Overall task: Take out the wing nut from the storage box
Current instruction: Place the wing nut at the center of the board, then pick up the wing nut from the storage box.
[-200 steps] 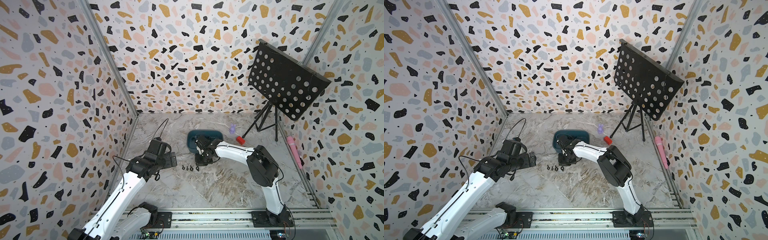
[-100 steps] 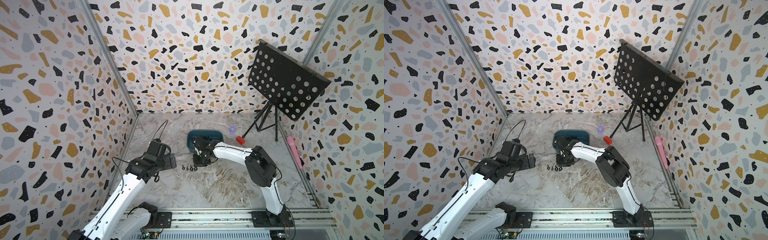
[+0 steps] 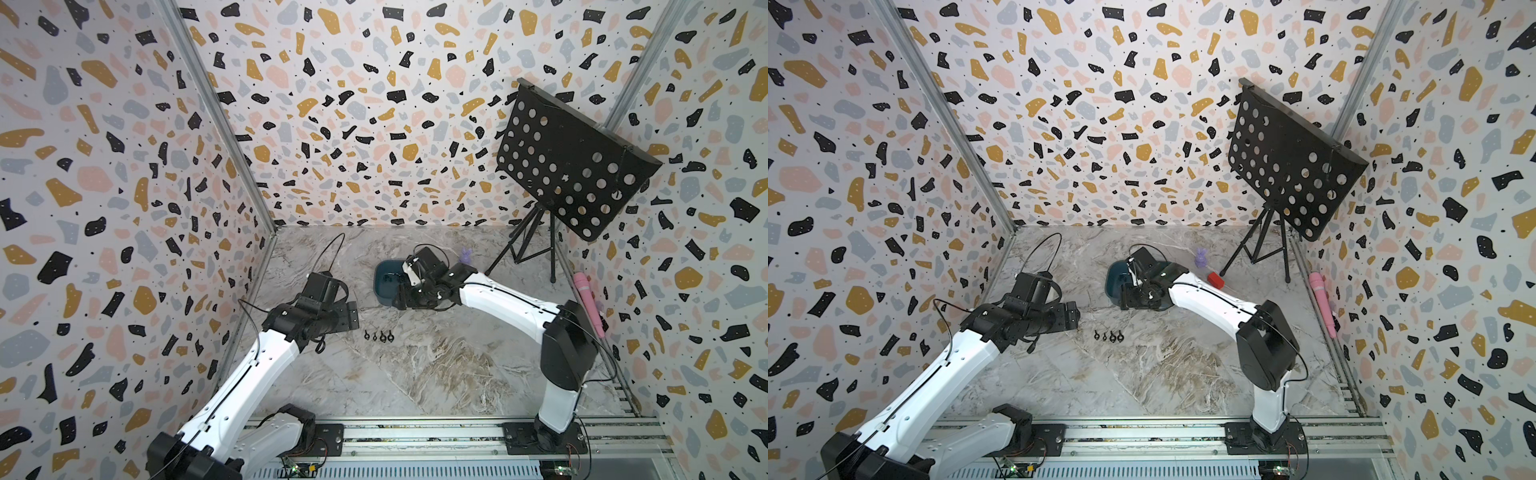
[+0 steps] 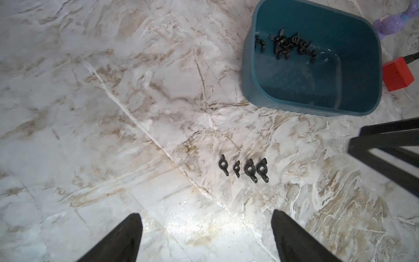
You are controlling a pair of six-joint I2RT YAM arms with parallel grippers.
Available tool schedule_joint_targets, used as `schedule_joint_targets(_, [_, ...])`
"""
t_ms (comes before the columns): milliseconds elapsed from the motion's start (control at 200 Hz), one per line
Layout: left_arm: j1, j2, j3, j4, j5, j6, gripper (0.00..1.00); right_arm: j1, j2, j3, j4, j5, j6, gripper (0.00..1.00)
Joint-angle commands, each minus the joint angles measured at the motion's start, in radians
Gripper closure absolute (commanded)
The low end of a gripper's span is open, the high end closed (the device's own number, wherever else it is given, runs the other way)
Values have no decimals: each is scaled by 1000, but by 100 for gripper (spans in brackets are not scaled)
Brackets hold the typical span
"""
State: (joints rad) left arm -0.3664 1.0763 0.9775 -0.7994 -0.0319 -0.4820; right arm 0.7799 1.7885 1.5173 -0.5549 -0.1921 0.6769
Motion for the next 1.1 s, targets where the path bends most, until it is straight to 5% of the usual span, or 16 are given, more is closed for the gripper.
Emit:
schedule_joint_targets(0, [3, 60, 57, 87, 74, 24, 13, -50, -82, -60, -11, 36, -53, 22])
schedule_joint_targets(155, [-10, 178, 123, 133, 101, 58, 22, -124, -166, -139, -9, 30, -79, 13])
schedule_joint_targets(215, [-21, 232, 151, 155, 108, 76, 25, -148, -194, -163, -10, 26, -89, 0])
schedule_joint_targets(661, [-164, 683, 463, 252, 101, 299, 54, -326, -340, -292, -23, -37, -125, 0])
schedule_joint_targets(1096, [-180, 1068, 802, 258, 96, 429, 72, -379, -376, -325, -46, -93, -148, 0])
